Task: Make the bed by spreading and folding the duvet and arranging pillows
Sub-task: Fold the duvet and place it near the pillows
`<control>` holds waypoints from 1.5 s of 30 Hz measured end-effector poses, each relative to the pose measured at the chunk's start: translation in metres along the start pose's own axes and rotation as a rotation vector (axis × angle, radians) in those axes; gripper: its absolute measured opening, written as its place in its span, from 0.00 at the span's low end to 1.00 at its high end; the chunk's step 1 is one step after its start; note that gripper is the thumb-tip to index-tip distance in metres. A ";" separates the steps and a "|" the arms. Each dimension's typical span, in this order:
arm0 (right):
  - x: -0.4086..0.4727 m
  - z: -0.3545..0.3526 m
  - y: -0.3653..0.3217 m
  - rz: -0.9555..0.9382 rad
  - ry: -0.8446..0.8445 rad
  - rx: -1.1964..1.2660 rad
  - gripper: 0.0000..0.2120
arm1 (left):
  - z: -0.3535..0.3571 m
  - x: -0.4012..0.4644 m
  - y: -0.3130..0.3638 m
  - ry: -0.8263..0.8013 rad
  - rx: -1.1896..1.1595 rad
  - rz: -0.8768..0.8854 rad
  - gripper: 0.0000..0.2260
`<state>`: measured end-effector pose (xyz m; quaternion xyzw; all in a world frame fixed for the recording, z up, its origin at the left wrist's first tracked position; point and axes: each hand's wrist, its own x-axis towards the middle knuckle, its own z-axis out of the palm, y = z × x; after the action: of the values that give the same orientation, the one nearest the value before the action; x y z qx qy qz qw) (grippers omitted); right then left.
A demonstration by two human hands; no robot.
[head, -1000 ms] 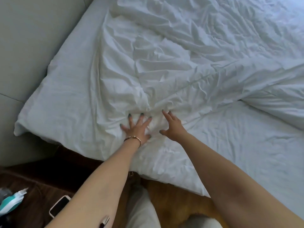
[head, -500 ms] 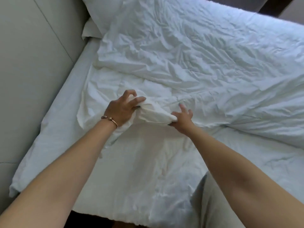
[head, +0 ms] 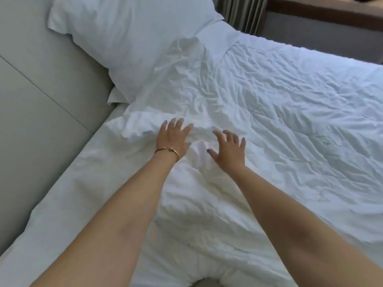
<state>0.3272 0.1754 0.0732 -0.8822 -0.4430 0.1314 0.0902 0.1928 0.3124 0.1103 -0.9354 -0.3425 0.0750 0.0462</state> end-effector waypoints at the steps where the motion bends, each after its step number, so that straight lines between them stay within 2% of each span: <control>1: -0.006 0.008 0.012 -0.028 -0.088 -0.057 0.31 | 0.008 0.000 0.018 -0.098 -0.042 -0.009 0.27; 3: -0.023 0.021 0.034 0.003 -0.265 -0.084 0.33 | 0.019 -0.008 0.044 -0.224 -0.124 -0.009 0.28; 7: -0.047 0.025 0.061 0.191 -0.413 -0.082 0.35 | 0.016 -0.024 0.053 -0.367 -0.184 -0.027 0.28; 10: -0.046 0.019 0.068 0.268 -0.434 -0.148 0.41 | 0.010 -0.028 0.041 -0.375 -0.191 -0.040 0.27; 13: -0.041 0.016 0.067 0.252 -0.520 -0.234 0.49 | 0.008 -0.024 0.027 -0.347 -0.147 -0.034 0.27; 15: -0.037 0.015 0.066 0.251 -0.590 -0.197 0.48 | 0.007 -0.021 0.020 -0.334 -0.116 -0.020 0.27; 17: -0.033 0.011 0.064 0.237 -0.583 -0.066 0.46 | 0.009 -0.014 0.016 -0.329 -0.105 0.012 0.28; 20: -0.027 0.006 0.066 0.192 -0.442 0.027 0.42 | 0.013 0.007 0.016 -0.336 -0.052 0.102 0.29; 22: -0.028 0.006 0.071 0.129 -0.237 -0.037 0.40 | 0.014 0.032 0.016 -0.348 -0.015 0.146 0.30; 24: -0.029 0.013 0.078 0.120 0.011 -0.101 0.42 | 0.012 0.065 0.016 -0.335 -0.043 0.131 0.31; 25: -0.027 0.016 0.079 0.145 0.046 -0.137 0.44 | 0.011 0.083 0.015 -0.334 -0.070 0.110 0.33; 27: -0.020 0.020 0.078 0.274 -0.129 -0.122 0.45 | 0.012 0.116 0.012 -0.369 -0.067 0.093 0.37; 29: -0.012 0.027 0.079 0.403 -0.341 0.085 0.45 | 0.021 0.143 0.003 -0.419 0.020 0.101 0.44; 30: -0.007 0.030 0.080 0.461 -0.392 0.225 0.47 | 0.028 0.155 -0.003 -0.439 0.064 0.099 0.48; 32: 0.004 0.042 0.080 0.528 -0.372 0.355 0.49 | 0.050 0.175 -0.013 -0.475 0.130 0.112 0.53; 34: 0.015 0.054 0.075 0.562 -0.379 0.258 0.47 | 0.074 0.185 -0.014 -0.480 0.173 0.163 0.52; 38: 0.026 0.071 0.063 0.546 -0.321 -0.017 0.40 | 0.119 0.167 -0.019 -0.188 0.055 0.299 0.43; 41: 0.032 0.056 0.066 0.401 -0.005 -0.081 0.38 | 0.120 0.163 -0.042 -0.067 -0.076 0.350 0.44; 43: 0.048 0.031 0.082 0.347 0.244 -0.112 0.40 | 0.087 0.194 -0.040 0.184 -0.185 0.398 0.44; 45: 0.079 -0.003 0.097 0.371 0.430 -0.180 0.40 | 0.042 0.240 -0.028 0.415 -0.293 0.462 0.44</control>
<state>0.4471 0.1811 0.0375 -0.9601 -0.2550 -0.0843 0.0780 0.3489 0.4904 0.0468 -0.9802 -0.1118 -0.1587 -0.0382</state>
